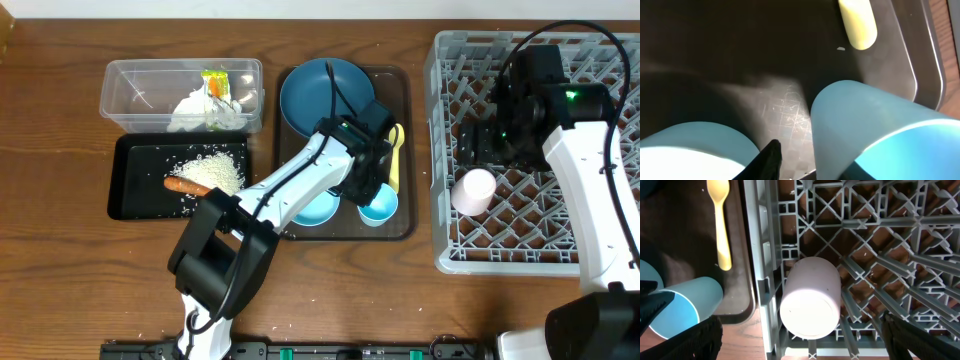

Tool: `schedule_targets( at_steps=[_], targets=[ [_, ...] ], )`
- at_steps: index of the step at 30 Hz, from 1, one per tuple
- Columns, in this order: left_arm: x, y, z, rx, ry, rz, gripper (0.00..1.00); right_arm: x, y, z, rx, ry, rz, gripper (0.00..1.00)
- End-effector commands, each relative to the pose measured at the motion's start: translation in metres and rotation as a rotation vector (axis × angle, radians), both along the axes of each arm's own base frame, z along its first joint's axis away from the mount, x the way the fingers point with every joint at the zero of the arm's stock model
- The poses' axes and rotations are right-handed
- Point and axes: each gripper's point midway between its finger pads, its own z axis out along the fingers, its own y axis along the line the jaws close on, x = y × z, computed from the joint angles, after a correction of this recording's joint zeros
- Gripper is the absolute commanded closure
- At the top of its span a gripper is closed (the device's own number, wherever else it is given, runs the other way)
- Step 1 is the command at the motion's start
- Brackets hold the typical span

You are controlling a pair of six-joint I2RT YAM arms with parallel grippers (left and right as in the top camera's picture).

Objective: Sort waste into correct bins and load items into the dishwasher rack
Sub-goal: 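Reach the left gripper to the light blue cup and lift it, then pass the light blue cup from the left gripper to the right gripper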

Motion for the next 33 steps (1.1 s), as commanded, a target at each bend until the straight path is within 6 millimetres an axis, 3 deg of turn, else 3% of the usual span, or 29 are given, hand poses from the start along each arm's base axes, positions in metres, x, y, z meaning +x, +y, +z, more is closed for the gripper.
schedule_targets(
  at_steps=[1, 3, 4, 5, 10, 14, 18, 20, 24, 28, 33],
  targets=[
    [0.008, -0.001, 0.013, -0.014, -0.035, 0.016, 0.71, 0.004, -0.004, 0.005, -0.008, -0.016, 0.002, 0.01],
    [0.01, -0.002, 0.022, -0.03, -0.055, 0.016, 0.79, 0.004, -0.004, 0.005, -0.008, -0.016, 0.002, 0.01],
    [0.011, -0.003, 0.026, -0.036, -0.062, 0.016, 0.9, 0.004, -0.004, 0.005, -0.008, -0.016, 0.001, 0.01],
    [0.011, -0.003, 0.03, -0.042, -0.07, 0.016, 0.94, 0.004, -0.004, 0.005, -0.008, -0.016, 0.002, 0.01],
    [0.007, -0.005, 0.041, -0.078, -0.062, 0.019, 0.94, 0.004, -0.003, 0.005, -0.006, -0.017, 0.003, 0.01],
    [0.011, -0.001, 0.072, -0.224, -0.024, 0.087, 0.94, 0.007, 0.012, 0.007, 0.081, -0.029, 0.023, 0.01],
    [0.024, 0.01, 0.13, -0.531, 0.037, 0.143, 0.94, 0.02, 0.053, 0.021, 0.3, -0.106, 0.142, 0.01],
    [0.032, 0.021, 0.164, -0.718, 0.067, 0.156, 0.94, 0.029, 0.082, 0.037, 0.453, -0.177, 0.236, 0.01],
    [0.044, 0.044, 0.21, -0.99, 0.113, 0.151, 0.94, 0.041, 0.129, 0.078, 0.697, -0.326, 0.4, 0.01],
    [0.048, 0.068, 0.238, -1.159, 0.146, 0.144, 0.94, 0.042, 0.166, 0.122, 0.883, -0.471, 0.592, 0.01],
    [0.042, 0.075, 0.258, -1.271, 0.189, 0.109, 0.94, 0.038, 0.202, 0.143, 0.918, -0.566, 0.739, 0.01]
  ],
)
